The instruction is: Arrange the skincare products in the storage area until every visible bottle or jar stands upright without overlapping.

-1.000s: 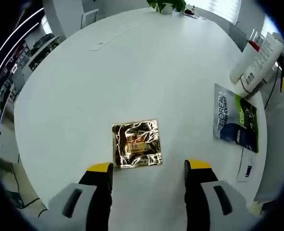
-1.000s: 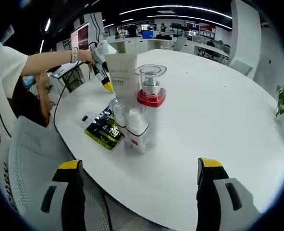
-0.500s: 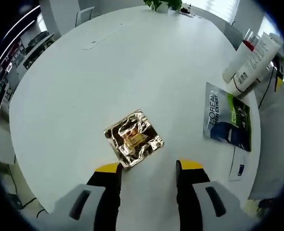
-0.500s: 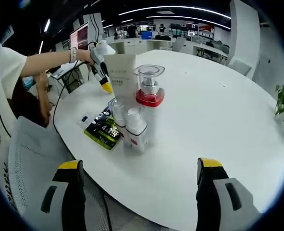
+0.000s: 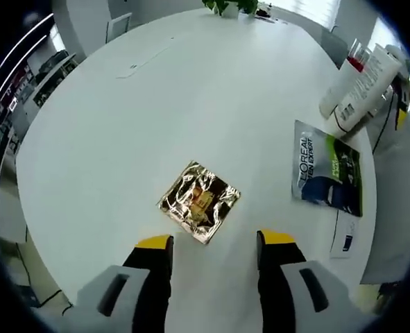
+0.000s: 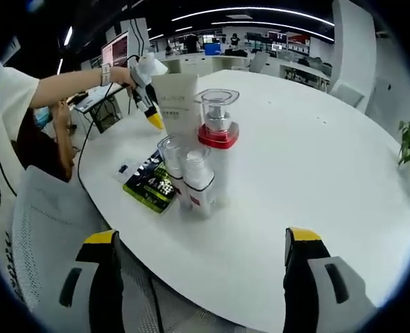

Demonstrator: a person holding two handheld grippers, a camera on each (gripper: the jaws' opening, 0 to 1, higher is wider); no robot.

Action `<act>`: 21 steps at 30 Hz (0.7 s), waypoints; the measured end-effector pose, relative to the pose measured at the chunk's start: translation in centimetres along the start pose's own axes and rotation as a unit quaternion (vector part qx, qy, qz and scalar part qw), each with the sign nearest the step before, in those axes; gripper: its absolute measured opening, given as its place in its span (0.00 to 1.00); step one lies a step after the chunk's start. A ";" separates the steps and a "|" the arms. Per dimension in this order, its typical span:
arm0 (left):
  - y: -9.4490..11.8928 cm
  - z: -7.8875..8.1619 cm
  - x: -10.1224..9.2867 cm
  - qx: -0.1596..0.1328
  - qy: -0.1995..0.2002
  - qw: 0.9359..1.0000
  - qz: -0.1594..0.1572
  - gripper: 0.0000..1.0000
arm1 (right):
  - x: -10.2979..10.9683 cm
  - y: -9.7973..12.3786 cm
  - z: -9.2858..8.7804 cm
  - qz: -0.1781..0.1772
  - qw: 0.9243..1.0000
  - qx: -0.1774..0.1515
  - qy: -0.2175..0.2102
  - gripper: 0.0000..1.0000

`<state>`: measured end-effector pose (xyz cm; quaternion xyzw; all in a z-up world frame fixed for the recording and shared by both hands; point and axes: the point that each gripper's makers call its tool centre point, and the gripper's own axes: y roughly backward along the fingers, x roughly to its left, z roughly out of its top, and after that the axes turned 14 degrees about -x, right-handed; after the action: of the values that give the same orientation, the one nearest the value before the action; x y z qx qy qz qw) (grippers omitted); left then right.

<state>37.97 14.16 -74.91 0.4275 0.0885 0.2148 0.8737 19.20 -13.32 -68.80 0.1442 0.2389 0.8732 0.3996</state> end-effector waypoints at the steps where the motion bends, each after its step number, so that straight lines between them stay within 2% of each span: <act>1: -0.3 0.1 0.8 -0.002 -0.005 1.000 0.001 0.53 | 0.0 0.0 0.0 0.000 1.000 -0.001 0.000 0.98; 3: -0.7 0.3 1.2 -0.001 -0.013 1.000 0.001 0.58 | 0.1 -0.1 0.2 0.000 1.000 -0.003 -0.002 0.98; 5: -1.1 0.6 2.0 -0.004 -0.045 0.999 -0.004 0.60 | 0.0 -0.1 0.1 0.000 1.000 -0.002 -0.003 0.98; 8: -1.7 0.8 2.7 -0.002 -0.063 0.998 -0.004 0.57 | -0.1 -0.1 0.0 -0.001 1.000 0.000 -0.004 0.98; 13: -2.5 1.3 4.1 -0.002 -0.075 0.997 0.007 0.56 | -0.2 -0.2 -0.3 -0.002 1.000 0.003 -0.007 0.98; 21: -3.4 0.8 5.1 0.018 -0.094 0.995 -0.002 0.57 | -0.3 -0.3 -0.7 -0.005 1.000 0.005 -0.014 0.98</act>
<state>43.81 13.98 -76.94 0.4613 0.0105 0.1697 0.8708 19.30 -13.58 -69.56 0.1574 0.2383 0.8679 0.4064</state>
